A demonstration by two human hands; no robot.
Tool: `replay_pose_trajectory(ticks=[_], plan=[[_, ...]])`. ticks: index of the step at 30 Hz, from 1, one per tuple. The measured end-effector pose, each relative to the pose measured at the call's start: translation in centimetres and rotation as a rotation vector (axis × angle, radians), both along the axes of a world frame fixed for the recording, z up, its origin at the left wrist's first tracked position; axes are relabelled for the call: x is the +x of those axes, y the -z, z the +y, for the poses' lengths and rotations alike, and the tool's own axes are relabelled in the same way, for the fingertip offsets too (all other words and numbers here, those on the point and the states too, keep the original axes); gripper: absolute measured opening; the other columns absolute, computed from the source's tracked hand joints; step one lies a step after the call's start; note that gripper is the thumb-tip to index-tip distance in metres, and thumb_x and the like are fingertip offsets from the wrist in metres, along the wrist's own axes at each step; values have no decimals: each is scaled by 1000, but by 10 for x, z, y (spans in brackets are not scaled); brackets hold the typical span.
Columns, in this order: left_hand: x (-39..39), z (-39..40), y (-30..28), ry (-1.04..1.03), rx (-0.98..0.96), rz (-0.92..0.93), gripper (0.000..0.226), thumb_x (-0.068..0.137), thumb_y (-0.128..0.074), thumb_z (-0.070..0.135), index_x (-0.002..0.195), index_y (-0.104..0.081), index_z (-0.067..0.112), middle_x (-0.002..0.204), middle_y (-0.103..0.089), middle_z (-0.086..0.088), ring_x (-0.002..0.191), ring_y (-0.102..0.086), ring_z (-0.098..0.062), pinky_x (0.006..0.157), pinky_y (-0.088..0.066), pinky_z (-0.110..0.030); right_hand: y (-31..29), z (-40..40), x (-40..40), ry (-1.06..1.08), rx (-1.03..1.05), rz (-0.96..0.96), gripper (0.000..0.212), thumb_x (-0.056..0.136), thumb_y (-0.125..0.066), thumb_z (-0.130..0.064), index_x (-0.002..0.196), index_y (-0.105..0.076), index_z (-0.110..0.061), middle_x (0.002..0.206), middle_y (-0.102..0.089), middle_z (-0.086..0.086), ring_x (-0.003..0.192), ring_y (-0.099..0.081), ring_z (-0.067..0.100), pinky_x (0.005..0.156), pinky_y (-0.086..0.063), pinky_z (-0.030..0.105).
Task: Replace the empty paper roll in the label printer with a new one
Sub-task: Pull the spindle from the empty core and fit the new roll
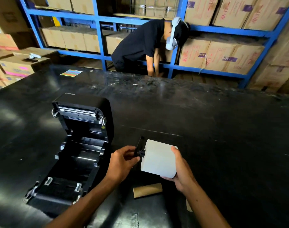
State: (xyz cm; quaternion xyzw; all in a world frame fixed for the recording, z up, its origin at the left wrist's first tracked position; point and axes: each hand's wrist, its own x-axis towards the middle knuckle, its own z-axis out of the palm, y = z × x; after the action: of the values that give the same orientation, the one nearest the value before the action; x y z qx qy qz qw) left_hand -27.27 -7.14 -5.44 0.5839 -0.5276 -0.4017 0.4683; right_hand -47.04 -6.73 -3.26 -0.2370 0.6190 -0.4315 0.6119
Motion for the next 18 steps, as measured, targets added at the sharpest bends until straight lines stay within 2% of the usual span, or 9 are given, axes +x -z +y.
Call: replay_pose_trajectory(ticks=[3, 5, 8, 12, 15, 18], plan=[[5, 14, -4, -11, -99, -133, 34, 74, -78, 5, 106, -72, 14, 91, -76, 6, 83, -69, 5, 78, -54, -11, -2, 3, 10, -15, 7, -6, 31, 82, -53, -59, 90, -65, -31, 91, -71, -1, 88, -65, 23, 79, -55, 49], [10, 22, -5, -9, -140, -236, 41, 76, -77, 8, 115, -69, 15, 100, -73, 8, 89, -67, 7, 84, -50, -7, -3, 5, 16, -16, 7, -3, 33, 81, -53, -60, 92, -64, -30, 94, -70, 1, 90, -65, 24, 79, -56, 48], [18, 34, -5, 0, -141, -342, 47, 78, -74, 12, 123, -63, 16, 109, -71, 7, 99, -63, 3, 84, -44, -2, -6, 11, 25, -17, -31, 34, 30, 83, -53, -58, 91, -63, -32, 97, -71, 2, 90, -66, 24, 73, -56, 42], [29, 47, -10, 43, -148, -334, 48, 80, -72, 12, 126, -61, 21, 108, -74, 9, 94, -60, 17, 81, -45, -2, -7, 21, 37, -32, -124, 55, 30, 86, -51, -54, 98, -66, -31, 101, -73, 1, 91, -68, 22, 66, -54, 34], [35, 55, -16, 12, -173, -409, 49, 79, -73, 13, 126, -61, 20, 105, -76, 1, 91, -65, 6, 77, -46, -4, -12, 25, 44, -33, -160, 70, 32, 87, -50, -52, 100, -67, -28, 97, -74, 2, 90, -70, 23, 69, -55, 33], [42, 62, -24, 12, -188, -494, 51, 79, -71, 13, 128, -59, 20, 95, -78, -9, 86, -72, -14, 72, -51, -20, -16, 27, 50, -41, -213, 99, 30, 88, -50, -52, 96, -68, -30, 91, -76, -3, 85, -71, 18, 74, -55, 34]])
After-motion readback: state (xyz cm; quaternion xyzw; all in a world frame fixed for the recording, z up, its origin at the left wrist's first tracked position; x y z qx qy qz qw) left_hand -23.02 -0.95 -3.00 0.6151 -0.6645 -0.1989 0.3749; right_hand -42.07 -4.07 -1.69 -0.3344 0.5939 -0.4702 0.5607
